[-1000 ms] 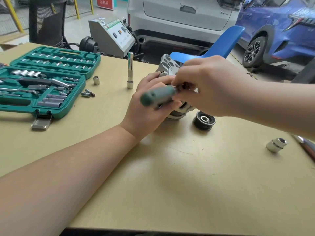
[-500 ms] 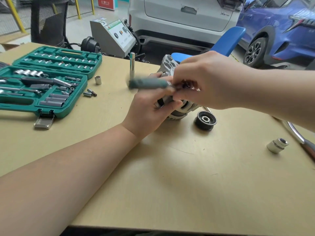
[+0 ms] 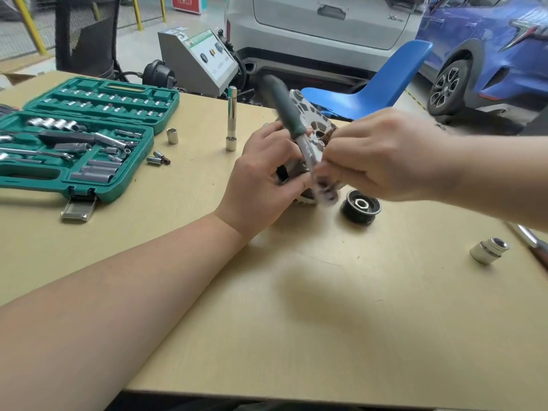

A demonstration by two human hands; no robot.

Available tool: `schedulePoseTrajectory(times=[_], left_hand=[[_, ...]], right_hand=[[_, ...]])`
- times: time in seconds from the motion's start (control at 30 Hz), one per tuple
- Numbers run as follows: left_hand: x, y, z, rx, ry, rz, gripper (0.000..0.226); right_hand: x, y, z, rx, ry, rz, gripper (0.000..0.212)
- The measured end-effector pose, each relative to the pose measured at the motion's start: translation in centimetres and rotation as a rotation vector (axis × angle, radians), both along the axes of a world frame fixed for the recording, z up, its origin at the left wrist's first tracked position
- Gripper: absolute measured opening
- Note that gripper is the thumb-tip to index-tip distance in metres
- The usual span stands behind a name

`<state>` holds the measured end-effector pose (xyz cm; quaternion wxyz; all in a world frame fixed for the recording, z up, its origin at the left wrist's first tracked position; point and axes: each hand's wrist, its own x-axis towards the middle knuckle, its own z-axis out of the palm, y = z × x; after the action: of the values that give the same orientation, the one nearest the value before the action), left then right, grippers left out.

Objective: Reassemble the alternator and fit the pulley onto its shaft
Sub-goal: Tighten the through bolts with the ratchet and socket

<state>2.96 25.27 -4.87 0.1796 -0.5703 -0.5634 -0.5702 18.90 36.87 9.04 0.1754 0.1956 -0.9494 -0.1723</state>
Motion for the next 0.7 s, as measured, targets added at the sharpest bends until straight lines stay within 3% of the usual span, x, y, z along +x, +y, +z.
schedulePoseTrajectory(times=[0.17,0.27,0.37,0.43,0.57,0.7], left_hand=[[0.0,0.0,-0.2,-0.006,-0.016,-0.032,0.016],[0.4,0.1,-0.4,-0.020,-0.061,-0.022,0.027],[0.4,0.3,-0.6,-0.027,-0.044,0.006,0.030],[0.5,0.4,-0.7,-0.027,-0.047,0.008,0.031],[0.7,0.1,-0.4,-0.042,-0.092,0.002,0.039],[0.3,-0.6,0.2,-0.108,-0.165,-0.049,0.073]], right_hand=[[0.9,-1.9,-4.3,-0.078,-0.064,-0.183,0.039],[1.8,-3.2,-6.9,-0.336,-0.019,-0.383,0.041],[2.3,-4.7,-9.1,-0.679,0.032,-0.578,0.029],[2.1,-5.7,-10.2,-0.792,0.125,-0.592,0.025],[1.3,-7.0,-11.9,-0.774,0.244,-0.534,0.019],[1.5,-5.7,-13.0,-0.923,0.381,-0.445,0.011]])
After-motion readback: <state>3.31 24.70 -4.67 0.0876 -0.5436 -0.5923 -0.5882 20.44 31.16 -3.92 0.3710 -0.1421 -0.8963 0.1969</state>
